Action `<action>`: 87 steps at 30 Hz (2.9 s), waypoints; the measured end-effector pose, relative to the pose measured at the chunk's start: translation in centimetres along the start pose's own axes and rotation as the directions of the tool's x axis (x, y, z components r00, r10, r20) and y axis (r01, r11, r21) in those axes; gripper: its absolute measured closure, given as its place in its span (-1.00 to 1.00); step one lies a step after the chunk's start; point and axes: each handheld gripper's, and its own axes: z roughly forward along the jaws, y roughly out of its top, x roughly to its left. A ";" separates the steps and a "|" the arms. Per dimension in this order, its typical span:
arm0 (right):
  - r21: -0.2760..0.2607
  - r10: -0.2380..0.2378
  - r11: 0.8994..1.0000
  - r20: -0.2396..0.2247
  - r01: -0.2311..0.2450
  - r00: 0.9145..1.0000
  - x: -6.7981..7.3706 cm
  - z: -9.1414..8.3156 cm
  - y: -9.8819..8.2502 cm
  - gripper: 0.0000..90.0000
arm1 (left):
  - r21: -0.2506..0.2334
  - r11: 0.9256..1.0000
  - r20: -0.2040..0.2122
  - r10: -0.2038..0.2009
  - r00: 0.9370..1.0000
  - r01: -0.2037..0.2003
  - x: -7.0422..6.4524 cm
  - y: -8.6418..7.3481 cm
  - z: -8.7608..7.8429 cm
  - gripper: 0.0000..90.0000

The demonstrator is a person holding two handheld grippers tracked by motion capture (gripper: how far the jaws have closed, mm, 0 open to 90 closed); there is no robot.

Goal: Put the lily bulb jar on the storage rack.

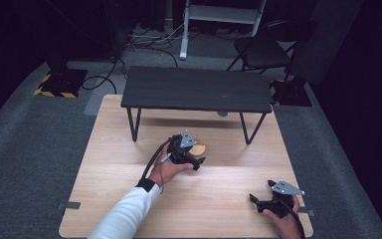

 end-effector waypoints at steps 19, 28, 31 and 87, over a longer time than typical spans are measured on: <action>0.000 0.000 1.000 0.000 0.000 1.000 0.0 0.0 0.0 -1.00 | -0.003 1.000 0.006 -0.005 1.000 0.005 0.9 -0.8 2.5 -0.44; 0.000 0.000 1.000 0.000 0.000 1.000 0.0 0.0 0.0 -1.00 | -0.004 1.000 0.005 -0.009 1.000 0.009 0.7 0.0 1.2 -0.43; 0.000 0.000 1.000 0.000 0.000 1.000 0.0 0.0 0.0 -1.00 | -0.005 1.000 0.004 -0.013 1.000 0.013 0.4 1.2 0.1 -0.43; 0.000 0.005 1.000 0.004 -0.005 1.000 0.1 -0.1 0.0 -1.00 | -0.019 0.997 -0.012 0.077 0.997 -0.078 5.9 21.5 -4.5 -0.43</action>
